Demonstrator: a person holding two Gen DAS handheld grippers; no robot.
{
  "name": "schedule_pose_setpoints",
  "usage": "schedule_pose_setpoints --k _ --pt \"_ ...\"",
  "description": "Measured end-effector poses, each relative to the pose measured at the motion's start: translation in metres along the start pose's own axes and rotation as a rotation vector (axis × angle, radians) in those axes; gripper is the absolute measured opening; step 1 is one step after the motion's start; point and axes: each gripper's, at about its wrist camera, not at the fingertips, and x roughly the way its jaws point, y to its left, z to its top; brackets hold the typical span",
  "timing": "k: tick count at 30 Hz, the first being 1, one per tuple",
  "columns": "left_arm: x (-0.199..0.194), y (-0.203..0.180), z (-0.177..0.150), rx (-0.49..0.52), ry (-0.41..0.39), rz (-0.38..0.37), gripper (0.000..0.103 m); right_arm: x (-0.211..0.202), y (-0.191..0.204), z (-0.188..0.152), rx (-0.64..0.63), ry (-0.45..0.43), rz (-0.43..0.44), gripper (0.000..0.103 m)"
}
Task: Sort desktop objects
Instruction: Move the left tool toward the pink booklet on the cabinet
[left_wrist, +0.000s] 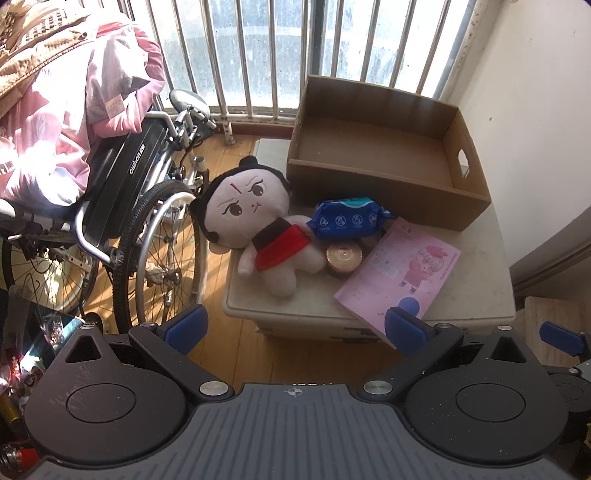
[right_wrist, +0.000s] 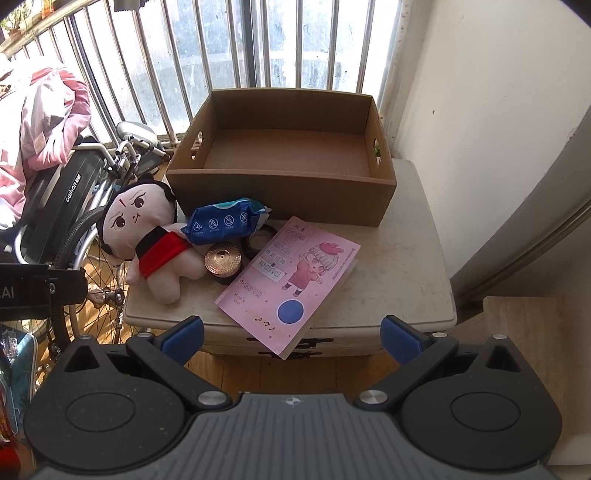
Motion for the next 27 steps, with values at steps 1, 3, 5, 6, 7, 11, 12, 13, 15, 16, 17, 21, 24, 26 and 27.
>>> schedule_pose_setpoints --k 1,3,5,6,7,11,12,13,15,16,17,21,24,26,27 --pt "0.000 0.001 0.000 -0.004 0.001 -0.002 0.103 0.000 0.000 -0.001 -0.005 -0.001 -0.004 0.103" --pt "0.001 0.001 -0.001 -0.006 0.005 -0.009 0.103 0.001 0.001 -0.002 -0.010 -0.001 -0.012 0.103" --pt "0.003 0.000 -0.001 -0.001 0.008 -0.011 0.103 0.002 0.000 -0.003 -0.005 0.002 -0.016 0.103" --pt "0.004 0.000 -0.002 0.002 0.008 -0.012 0.103 0.002 0.000 -0.004 -0.005 0.002 -0.019 0.103" --pt "0.004 0.000 -0.002 0.003 0.007 -0.015 0.103 0.003 0.000 -0.004 -0.006 0.001 -0.022 0.103" --pt "0.008 0.000 -0.004 0.011 0.013 -0.023 0.103 0.003 0.000 -0.002 -0.003 -0.002 -0.033 0.103" --pt "0.009 0.000 -0.003 0.012 0.016 -0.023 0.103 0.002 -0.001 -0.001 -0.001 -0.004 -0.034 0.103" --pt "0.010 -0.001 -0.002 0.013 0.021 -0.022 0.103 0.001 -0.001 0.001 0.000 -0.006 -0.035 0.103" --pt "0.010 -0.001 0.000 0.014 0.026 -0.023 0.103 -0.001 -0.003 0.004 -0.005 -0.017 -0.038 0.103" --pt "0.009 -0.001 0.001 0.014 0.024 -0.024 0.103 -0.001 -0.003 0.006 -0.009 -0.019 -0.039 0.103" --pt "0.009 -0.003 0.002 0.015 0.021 -0.021 0.103 0.000 -0.003 0.007 -0.014 -0.022 -0.039 0.103" --pt "0.014 -0.008 0.005 0.024 0.010 -0.019 0.102 0.012 -0.008 0.009 -0.044 -0.031 -0.027 0.103" --pt "0.019 -0.008 0.001 0.032 -0.037 -0.038 0.102 0.025 -0.017 0.017 -0.054 -0.032 -0.030 0.103" --pt "0.023 -0.009 -0.001 0.045 -0.057 -0.050 0.102 0.032 -0.026 0.023 -0.047 -0.050 -0.038 0.103" --pt "0.026 -0.009 -0.002 0.049 -0.060 -0.060 0.102 0.034 -0.030 0.026 -0.046 -0.061 -0.043 0.103"
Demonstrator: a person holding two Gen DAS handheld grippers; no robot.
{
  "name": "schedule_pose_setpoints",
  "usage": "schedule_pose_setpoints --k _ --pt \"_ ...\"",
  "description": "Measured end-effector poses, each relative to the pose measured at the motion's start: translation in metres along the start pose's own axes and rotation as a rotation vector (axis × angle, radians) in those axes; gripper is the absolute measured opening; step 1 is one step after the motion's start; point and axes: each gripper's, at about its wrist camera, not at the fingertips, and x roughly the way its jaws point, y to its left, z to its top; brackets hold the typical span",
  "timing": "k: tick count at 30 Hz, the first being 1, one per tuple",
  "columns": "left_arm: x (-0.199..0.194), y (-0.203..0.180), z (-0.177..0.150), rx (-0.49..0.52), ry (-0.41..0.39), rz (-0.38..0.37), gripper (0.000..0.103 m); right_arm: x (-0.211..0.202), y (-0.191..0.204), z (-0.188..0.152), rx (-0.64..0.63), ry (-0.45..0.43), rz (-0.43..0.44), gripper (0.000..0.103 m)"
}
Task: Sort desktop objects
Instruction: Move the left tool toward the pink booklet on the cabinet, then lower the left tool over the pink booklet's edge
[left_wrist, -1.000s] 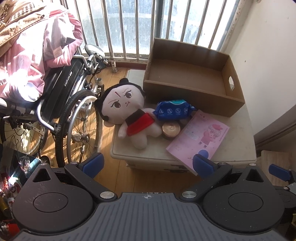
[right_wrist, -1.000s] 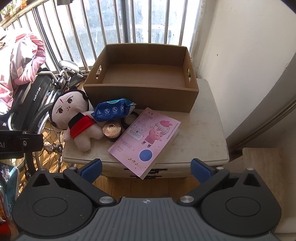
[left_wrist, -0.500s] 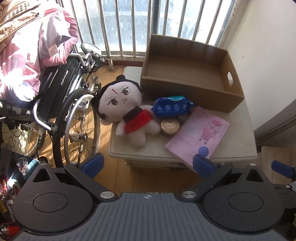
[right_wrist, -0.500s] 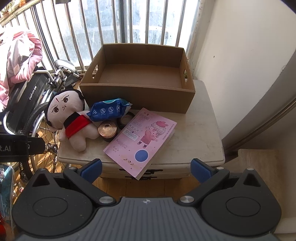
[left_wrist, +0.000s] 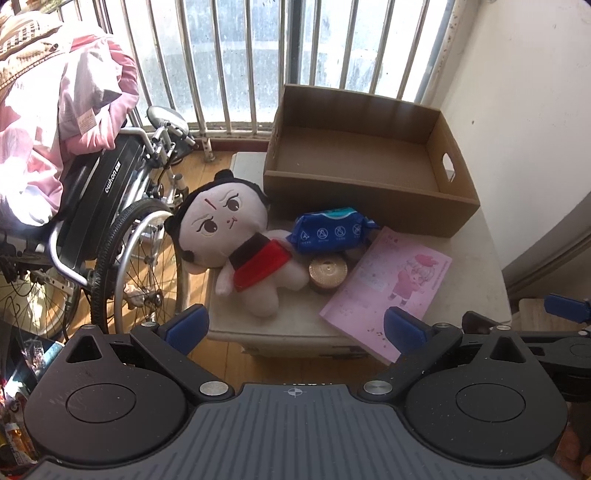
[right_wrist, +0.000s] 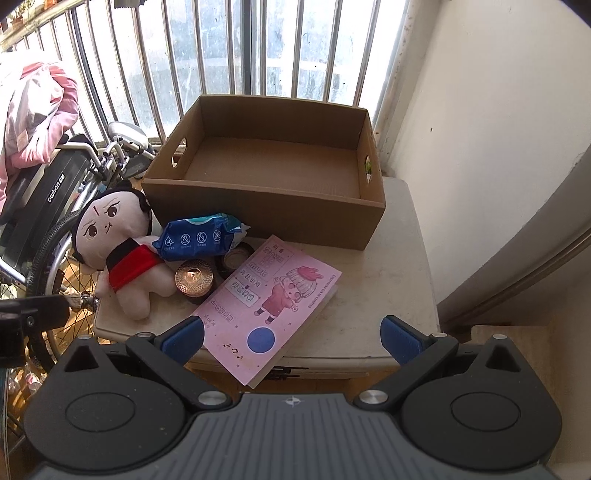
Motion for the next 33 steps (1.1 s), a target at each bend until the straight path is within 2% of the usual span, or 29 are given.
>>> schedule_pose_setpoints --k 3,5,8,10,12,14,16,20,23,26,27,30,33 --pt "0.009 0.000 -0.006 0.019 -0.010 -0.021 0.102 0.010 -0.014 0.008 0.012 -0.042 -0.017 0.103" --pt "0.019 -0.004 -0.011 0.051 -0.009 -0.026 0.102 0.025 -0.023 0.011 0.029 -0.063 0.012 0.103" --pt "0.042 -0.010 -0.021 0.082 0.009 -0.063 0.102 0.078 -0.029 0.005 0.010 0.009 0.110 0.103" --pt "0.065 -0.011 -0.031 0.061 0.044 -0.116 0.102 0.107 -0.034 0.001 0.031 0.031 0.143 0.103" --pt "0.091 -0.015 -0.039 0.043 0.084 -0.167 0.098 0.116 -0.038 0.005 0.047 -0.017 0.172 0.103" --pt "0.109 -0.022 -0.043 0.056 0.116 -0.183 0.094 0.120 -0.040 0.016 0.035 -0.048 0.185 0.103" --pt "0.120 -0.030 -0.046 0.061 0.123 -0.209 0.093 0.131 -0.039 0.028 -0.005 -0.029 0.200 0.103" --pt "0.137 -0.033 -0.045 -0.011 0.113 -0.290 0.093 0.167 -0.037 0.040 -0.085 -0.008 0.206 0.103" --pt "0.160 -0.037 -0.046 -0.044 0.119 -0.278 0.093 0.195 -0.038 0.042 -0.094 -0.020 0.247 0.103" --pt "0.181 -0.036 -0.049 -0.072 0.134 -0.267 0.091 0.215 -0.045 0.046 -0.036 -0.022 0.427 0.103" --pt "0.187 -0.035 -0.050 -0.091 0.143 -0.263 0.090 0.220 -0.044 0.048 -0.046 -0.019 0.444 0.103" --pt "0.196 -0.033 -0.051 -0.125 0.156 -0.276 0.086 0.237 -0.034 0.048 -0.132 -0.006 0.383 0.100" --pt "0.209 -0.035 -0.053 -0.130 0.198 -0.274 0.082 0.253 -0.035 0.045 -0.133 0.032 0.389 0.096"
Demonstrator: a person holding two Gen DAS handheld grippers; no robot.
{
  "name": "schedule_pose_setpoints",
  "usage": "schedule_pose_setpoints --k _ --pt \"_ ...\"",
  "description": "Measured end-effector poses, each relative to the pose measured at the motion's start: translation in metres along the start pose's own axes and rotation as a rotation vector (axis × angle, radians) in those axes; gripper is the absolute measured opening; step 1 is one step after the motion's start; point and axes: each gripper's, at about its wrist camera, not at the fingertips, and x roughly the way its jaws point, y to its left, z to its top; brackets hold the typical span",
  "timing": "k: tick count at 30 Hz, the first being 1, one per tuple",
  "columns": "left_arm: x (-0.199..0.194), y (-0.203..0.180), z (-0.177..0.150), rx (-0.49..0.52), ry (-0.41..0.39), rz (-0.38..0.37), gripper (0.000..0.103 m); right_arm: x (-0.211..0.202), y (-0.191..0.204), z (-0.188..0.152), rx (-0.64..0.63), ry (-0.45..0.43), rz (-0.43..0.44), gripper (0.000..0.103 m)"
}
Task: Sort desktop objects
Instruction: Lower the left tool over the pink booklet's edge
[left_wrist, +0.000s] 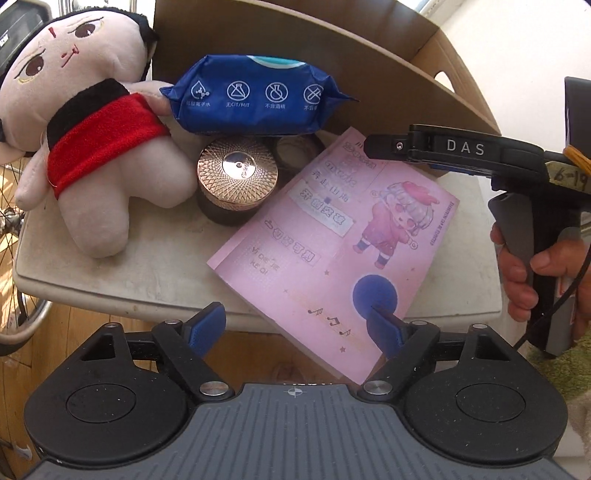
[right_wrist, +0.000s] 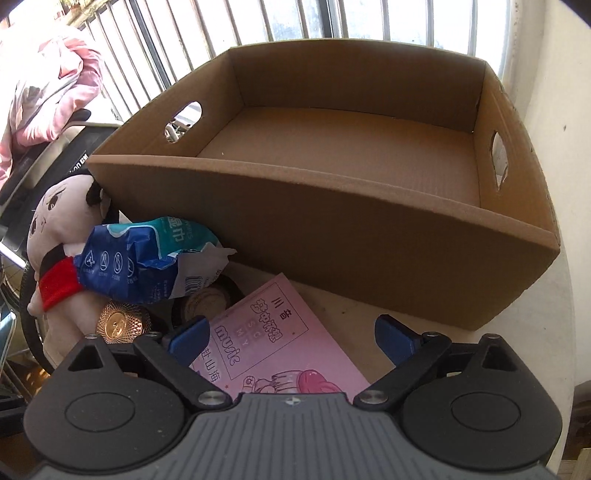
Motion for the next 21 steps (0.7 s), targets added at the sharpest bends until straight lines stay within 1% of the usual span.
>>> schedule_pose_setpoints --k 2,4,8,11,14,15,17,19,21 --pt "0.010 -0.001 0.000 0.005 0.039 0.030 0.077 0.008 -0.006 -0.003 0.044 0.032 0.019 0.092" --pt "0.018 -0.002 -0.002 0.025 0.070 0.051 0.076 0.015 -0.010 -0.008 0.076 0.060 0.032 0.082" --pt "0.029 -0.002 -0.005 0.024 0.084 0.020 0.074 0.013 -0.009 -0.020 0.075 0.034 0.014 0.077" --pt "0.039 -0.001 -0.006 0.025 0.120 0.012 0.066 0.009 -0.009 -0.025 0.099 0.043 0.006 0.072" --pt "0.036 -0.003 -0.003 0.037 0.116 -0.003 0.066 0.003 -0.010 -0.031 0.107 0.063 -0.019 0.065" --pt "0.035 -0.004 -0.001 0.039 0.123 0.005 0.066 0.001 -0.010 -0.033 0.109 0.072 -0.030 0.063" --pt "0.033 -0.004 0.002 0.040 0.135 0.016 0.066 -0.004 -0.011 -0.038 0.131 0.086 -0.041 0.062" --pt "0.030 -0.003 0.006 0.026 0.147 0.019 0.066 -0.007 -0.012 -0.042 0.141 0.095 -0.054 0.058" --pt "0.026 -0.002 0.010 0.015 0.148 0.023 0.067 -0.011 -0.012 -0.047 0.149 0.097 -0.064 0.057"
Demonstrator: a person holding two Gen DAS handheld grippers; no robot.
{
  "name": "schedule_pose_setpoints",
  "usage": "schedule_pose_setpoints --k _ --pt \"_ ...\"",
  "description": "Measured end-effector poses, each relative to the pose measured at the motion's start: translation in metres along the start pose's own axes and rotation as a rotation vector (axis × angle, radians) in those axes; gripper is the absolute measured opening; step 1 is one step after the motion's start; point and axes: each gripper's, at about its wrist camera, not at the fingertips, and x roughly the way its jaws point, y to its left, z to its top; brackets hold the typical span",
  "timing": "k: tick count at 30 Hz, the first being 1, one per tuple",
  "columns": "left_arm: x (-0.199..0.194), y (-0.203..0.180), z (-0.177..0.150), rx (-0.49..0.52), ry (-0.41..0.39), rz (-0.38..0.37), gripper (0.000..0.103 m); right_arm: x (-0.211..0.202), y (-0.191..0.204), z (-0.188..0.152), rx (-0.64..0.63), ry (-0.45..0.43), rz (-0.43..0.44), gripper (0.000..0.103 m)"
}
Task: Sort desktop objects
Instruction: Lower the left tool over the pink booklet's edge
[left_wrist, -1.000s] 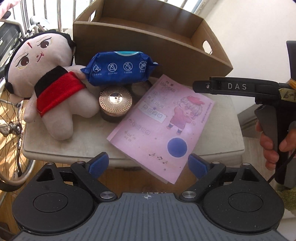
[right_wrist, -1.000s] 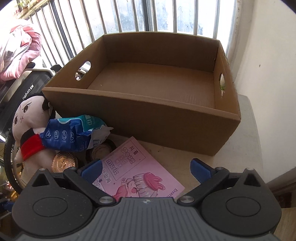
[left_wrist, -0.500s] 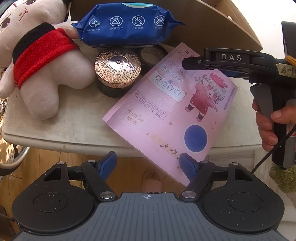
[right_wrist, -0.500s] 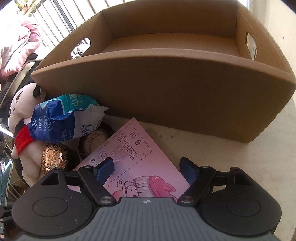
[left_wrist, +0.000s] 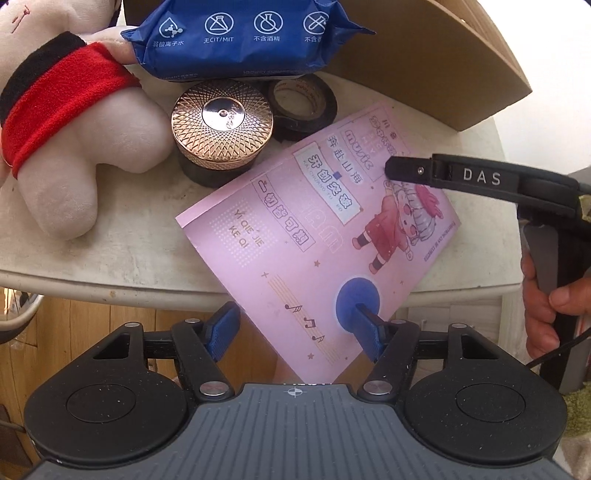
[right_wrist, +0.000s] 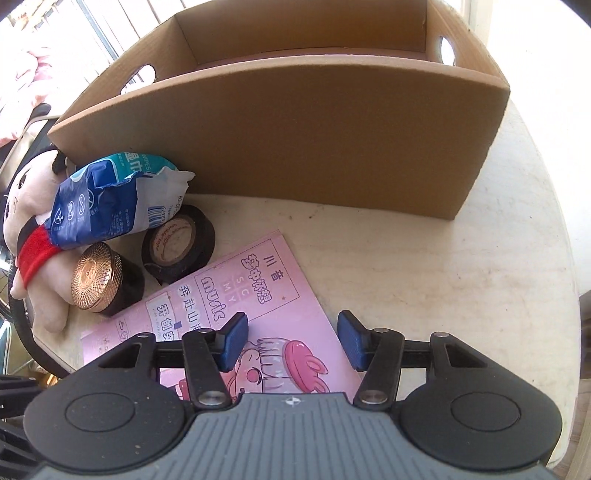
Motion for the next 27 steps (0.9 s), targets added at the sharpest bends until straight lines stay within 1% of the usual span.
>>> schedule_pose_setpoints --k 5,9,13,16,21,25,27 --pt "-0.004 -0.004 0.009 0.004 0.006 0.023 0.067 -0.004 -0.007 -0.002 0.087 0.024 -0.013 0.052" --pt "-0.005 -0.004 0.015 0.040 0.000 0.033 0.067 -0.010 -0.020 -0.005 0.168 0.028 -0.020 0.048" --pt "0.006 -0.005 0.024 0.059 -0.007 0.035 0.067 -0.012 -0.020 -0.006 0.241 0.030 -0.039 0.048" --pt "0.016 -0.004 0.027 0.076 -0.009 0.030 0.067 -0.014 -0.018 -0.010 0.255 0.033 -0.063 0.048" --pt "0.033 0.001 0.043 0.114 -0.014 0.025 0.069 -0.016 -0.021 -0.019 0.245 0.034 -0.084 0.048" --pt "0.037 0.003 0.052 0.142 -0.018 0.035 0.069 -0.019 -0.022 -0.017 0.230 0.024 -0.089 0.049" --pt "0.032 0.002 0.055 0.149 -0.023 0.030 0.070 -0.015 -0.022 -0.016 0.217 0.019 -0.087 0.051"
